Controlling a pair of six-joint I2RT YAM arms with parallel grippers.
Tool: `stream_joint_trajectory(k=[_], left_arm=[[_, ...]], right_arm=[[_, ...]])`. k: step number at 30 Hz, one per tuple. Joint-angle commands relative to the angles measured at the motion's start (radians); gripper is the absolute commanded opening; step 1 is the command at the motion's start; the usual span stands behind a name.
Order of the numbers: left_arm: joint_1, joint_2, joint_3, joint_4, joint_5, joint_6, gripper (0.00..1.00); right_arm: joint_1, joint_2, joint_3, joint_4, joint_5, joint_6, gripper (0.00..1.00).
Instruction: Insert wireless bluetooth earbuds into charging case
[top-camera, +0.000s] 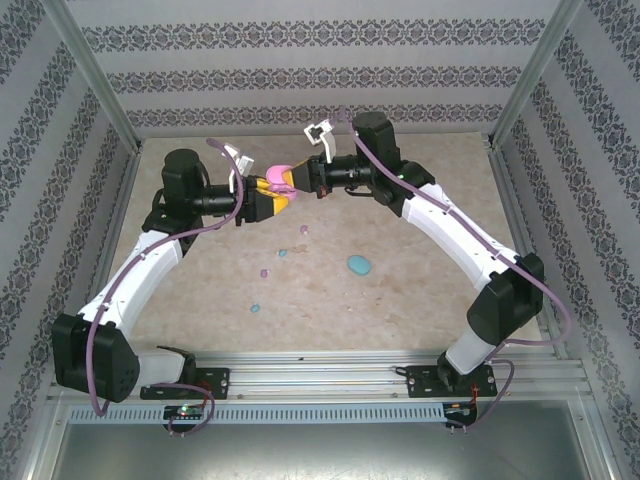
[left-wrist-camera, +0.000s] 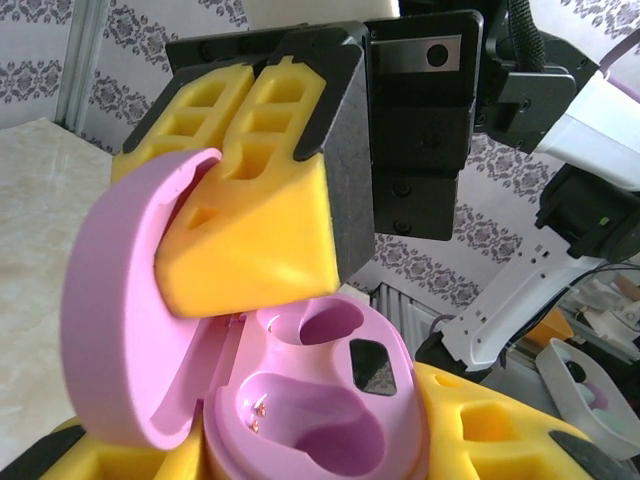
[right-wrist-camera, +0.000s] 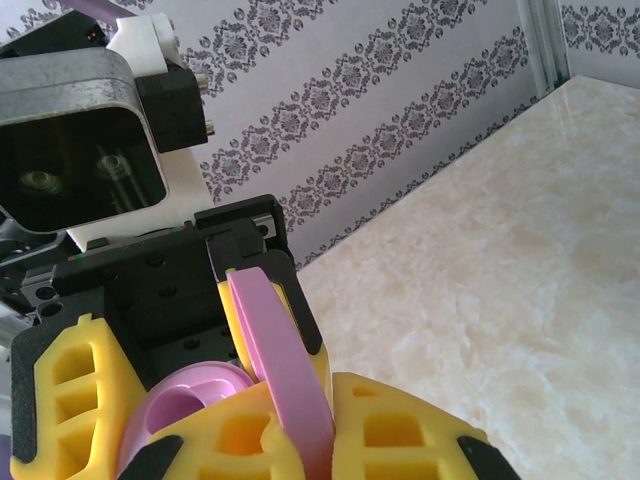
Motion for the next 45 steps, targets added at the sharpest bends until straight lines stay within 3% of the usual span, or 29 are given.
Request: stream_joint_trajectory(k=[1, 6, 12, 16, 26, 45], left_arm=[[-0.007, -0.026, 0.019, -0.066, -0.031, 0.112, 0.30], [-0.006, -0.049, 0.010, -0.085, -0.061, 0.158, 0.44], [-0.006, -0.079, -0.007, -0.091, -0.070, 0.183, 0.72], [-0.007, -0.087, -0.030, -0.002, -0.042, 0.137, 0.78], [-0.021, -0.021, -0.031, 0.124, -0.009, 0.054, 0.74], [-0.044, 0.017, -0.010, 0.132, 0.005, 0.060, 0.55]], right_arm=[[0.020, -0.046, -0.044, 0.065, 0.060, -0.040, 0.00], [0.027, -0.117, -0.144, 0.130, 0.147, -0.093, 0.00], [0.027, -0.188, -0.228, 0.171, 0.232, -0.181, 0.00], [0.027, -0.207, -0.247, 0.176, 0.260, -0.233, 0.00], [0.028, -0.201, -0.249, 0.218, 0.226, -0.255, 0.00], [0.033, -0.179, -0.230, 0.202, 0.159, -0.228, 0.00]])
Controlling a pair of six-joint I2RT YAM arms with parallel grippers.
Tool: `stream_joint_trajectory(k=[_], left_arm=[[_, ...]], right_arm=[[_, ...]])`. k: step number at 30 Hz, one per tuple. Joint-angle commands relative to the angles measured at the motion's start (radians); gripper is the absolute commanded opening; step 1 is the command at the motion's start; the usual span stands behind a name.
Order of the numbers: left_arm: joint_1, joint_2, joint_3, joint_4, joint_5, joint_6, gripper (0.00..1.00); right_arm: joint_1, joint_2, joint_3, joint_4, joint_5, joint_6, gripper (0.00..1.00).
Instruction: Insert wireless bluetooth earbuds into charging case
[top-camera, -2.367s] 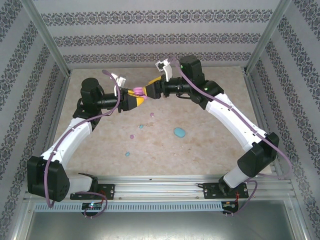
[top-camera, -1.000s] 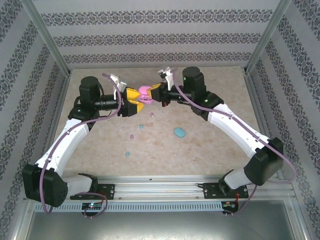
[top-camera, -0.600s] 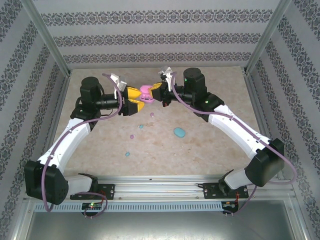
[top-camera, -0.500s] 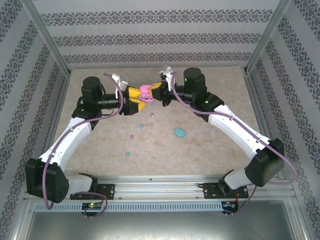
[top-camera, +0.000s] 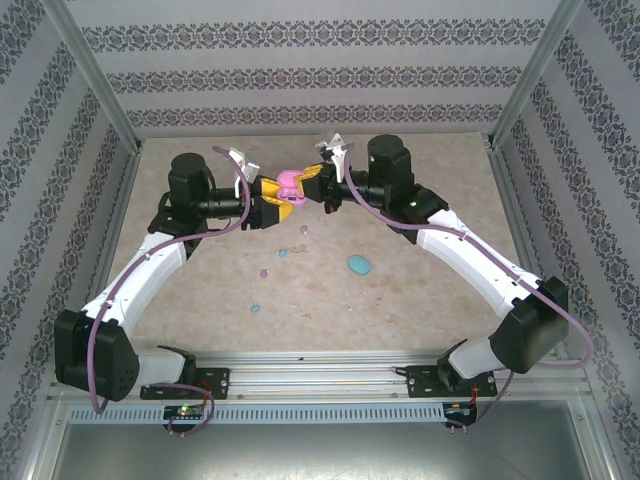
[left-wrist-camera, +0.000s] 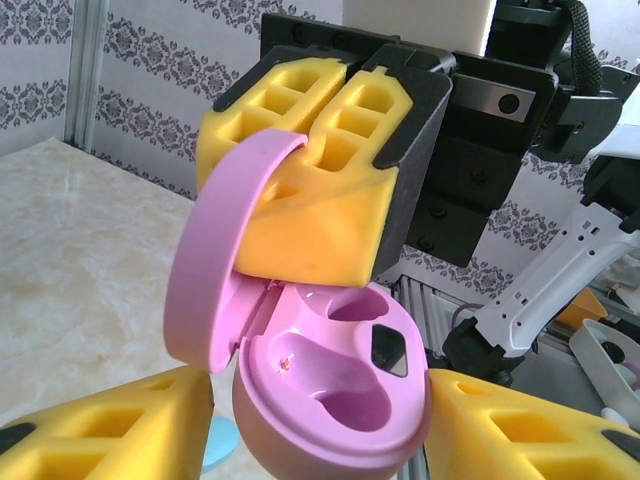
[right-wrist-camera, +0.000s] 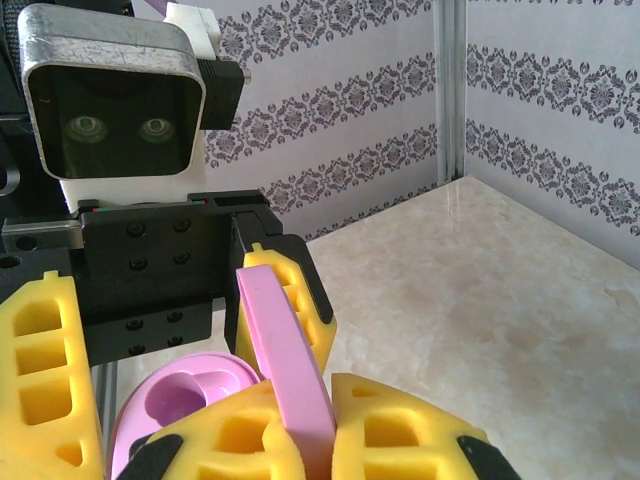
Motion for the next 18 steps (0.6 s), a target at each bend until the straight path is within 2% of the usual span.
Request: stream_joint_trajectory(k=[1, 10, 15, 18], left_arm=[[-0.017, 0.006, 0.025, 0.068, 0.030, -0.007, 0.55], [-0.025, 0.013, 0.025, 0.096, 0.033, -0.028, 0.54], [-0.025, 0.012, 0.025, 0.086, 0.038, -0.025, 0.42], [-0.025, 0.007, 0.026, 0.063, 0.036, -0.007, 0.41]], right_arm=[[0.010, 0.002, 0.015, 0.015, -0.037, 0.002, 0.00], [0.013, 0.020, 0.034, -0.001, -0.058, 0.013, 0.00], [0.014, 0.028, 0.042, -0.001, -0.062, 0.018, 0.00], [0.013, 0.031, 0.045, -0.001, -0.061, 0.021, 0.00]])
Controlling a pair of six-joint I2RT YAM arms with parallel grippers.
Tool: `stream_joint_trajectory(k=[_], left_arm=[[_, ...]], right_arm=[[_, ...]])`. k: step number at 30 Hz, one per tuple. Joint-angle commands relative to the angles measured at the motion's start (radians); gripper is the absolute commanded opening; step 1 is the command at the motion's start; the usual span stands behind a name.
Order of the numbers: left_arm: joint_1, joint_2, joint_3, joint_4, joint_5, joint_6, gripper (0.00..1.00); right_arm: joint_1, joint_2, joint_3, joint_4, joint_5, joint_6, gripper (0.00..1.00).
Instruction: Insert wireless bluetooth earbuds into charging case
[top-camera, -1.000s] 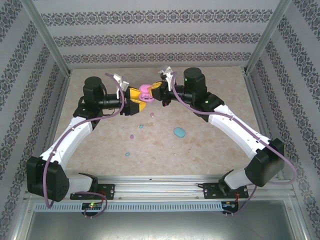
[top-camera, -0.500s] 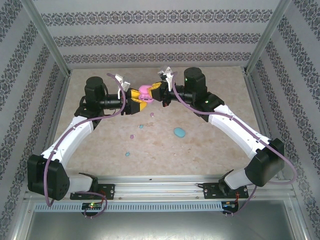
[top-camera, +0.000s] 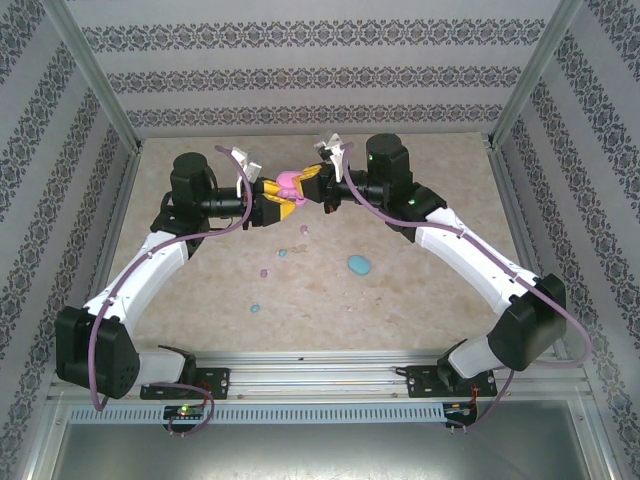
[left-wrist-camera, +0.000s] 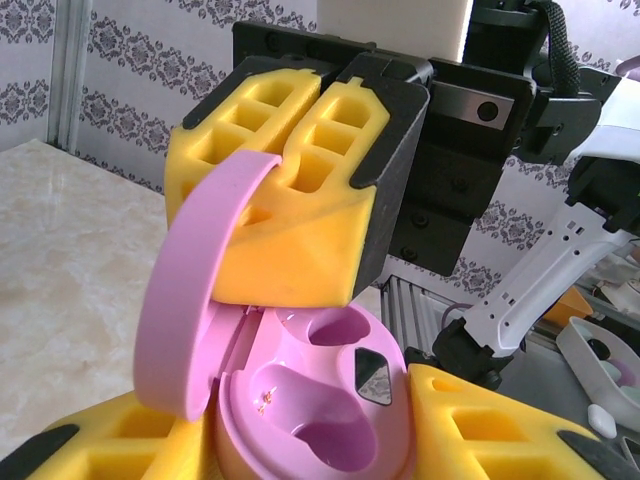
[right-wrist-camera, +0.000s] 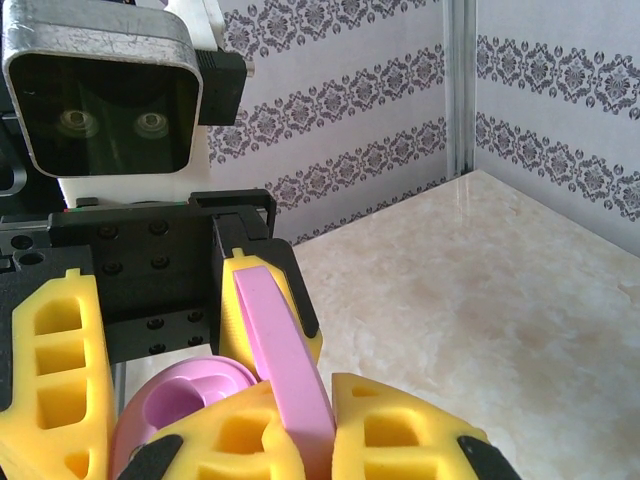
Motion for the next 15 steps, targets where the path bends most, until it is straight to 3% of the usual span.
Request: stream_joint_trajectory(k=[1, 3, 9, 15], left_arm=[[-0.013, -0.008, 0.025, 0.019, 0.019, 0.027, 0.42], [-0.013, -0.011, 0.024, 0.005, 0.018, 0.037, 0.42], [-0.013, -0.013, 0.030, -0.026, 0.014, 0.059, 0.21], [-0.012, -0.022, 0.028, -0.037, -0.010, 0.059, 0.12]], right_arm=[[0.014, 0.015, 0.035, 0.005, -0.035, 0.016, 0.00], [0.014, 0.016, 0.032, 0.004, -0.037, 0.017, 0.00], [0.014, 0.015, 0.032, -0.002, -0.040, 0.022, 0.03], [0.015, 0.011, 0.030, -0.008, -0.043, 0.029, 0.19]])
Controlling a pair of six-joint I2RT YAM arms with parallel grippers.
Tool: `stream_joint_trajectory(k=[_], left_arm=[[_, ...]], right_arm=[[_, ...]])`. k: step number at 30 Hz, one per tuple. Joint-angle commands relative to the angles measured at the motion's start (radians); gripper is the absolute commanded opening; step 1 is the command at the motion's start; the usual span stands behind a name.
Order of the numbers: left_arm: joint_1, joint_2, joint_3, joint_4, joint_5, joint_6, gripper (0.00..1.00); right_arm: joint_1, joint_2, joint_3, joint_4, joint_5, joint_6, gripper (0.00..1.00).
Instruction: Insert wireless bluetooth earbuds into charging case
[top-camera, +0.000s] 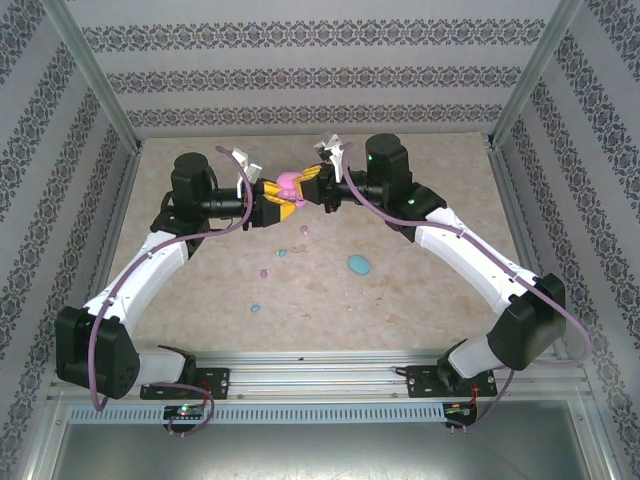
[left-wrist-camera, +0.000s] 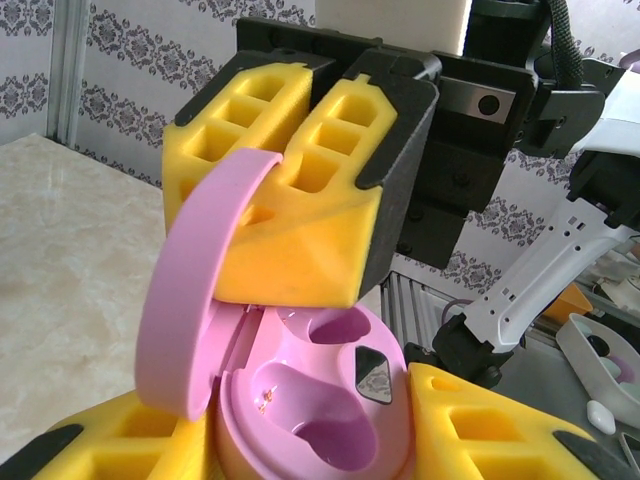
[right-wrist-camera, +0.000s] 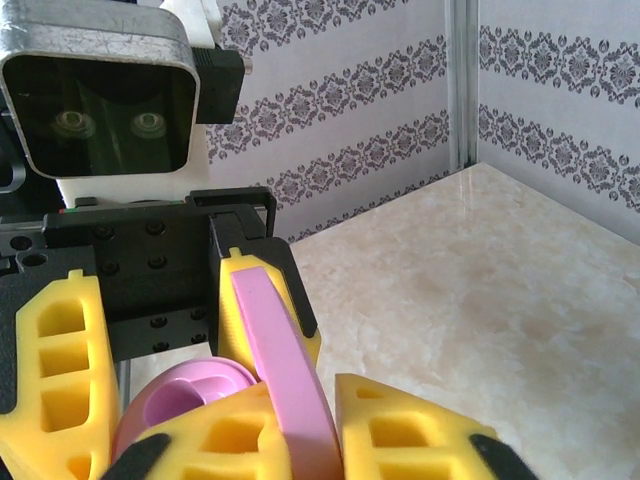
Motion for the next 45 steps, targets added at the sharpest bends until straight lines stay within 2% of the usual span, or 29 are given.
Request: stream_joint_trajectory(k=[1, 6, 12, 17, 21, 24, 30, 33, 39, 45], left_arm=[[-0.011, -0.023, 0.025, -0.015, -0.013, 0.038, 0.12], [0.008, -0.029, 0.030, -0.100, -0.068, 0.041, 0.08], [0.038, -0.070, -0.009, -0.145, -0.138, 0.047, 0.07], [0.060, -0.110, -0.009, -0.299, -0.228, 0.127, 0.06], [0.074, -0.157, -0.012, -0.420, -0.302, 0.195, 0.07], [0.079, -0.190, -0.012, -0.505, -0.349, 0.234, 0.06], [0.080, -0.261, -0.016, -0.609, -0.405, 0.269, 0.06], [0.080, -0.298, -0.024, -0.638, -0.420, 0.277, 0.06], [0.081, -0.356, -0.028, -0.687, -0.426, 0.282, 0.06], [0.080, -0.393, -0.033, -0.708, -0.422, 0.270, 0.06]], right_arm=[[0.015, 0.007, 0.027, 0.004, -0.034, 0.026, 0.22], [0.008, -0.009, 0.026, -0.019, 0.006, 0.086, 0.40], [-0.025, -0.062, 0.018, -0.117, 0.069, 0.250, 0.52], [-0.041, -0.112, -0.031, -0.144, 0.101, 0.332, 0.55], [-0.045, -0.098, -0.058, -0.213, 0.241, 0.442, 0.53], [-0.047, -0.026, -0.034, -0.302, 0.291, 0.517, 0.52], [-0.011, 0.232, 0.114, -0.479, 0.213, 0.616, 0.48], [0.017, 0.356, 0.169, -0.496, 0.136, 0.662, 0.46], [0.095, 0.594, 0.381, -0.616, 0.047, 0.562, 0.38], [0.162, 0.807, 0.667, -0.783, 0.036, 0.438, 0.39]])
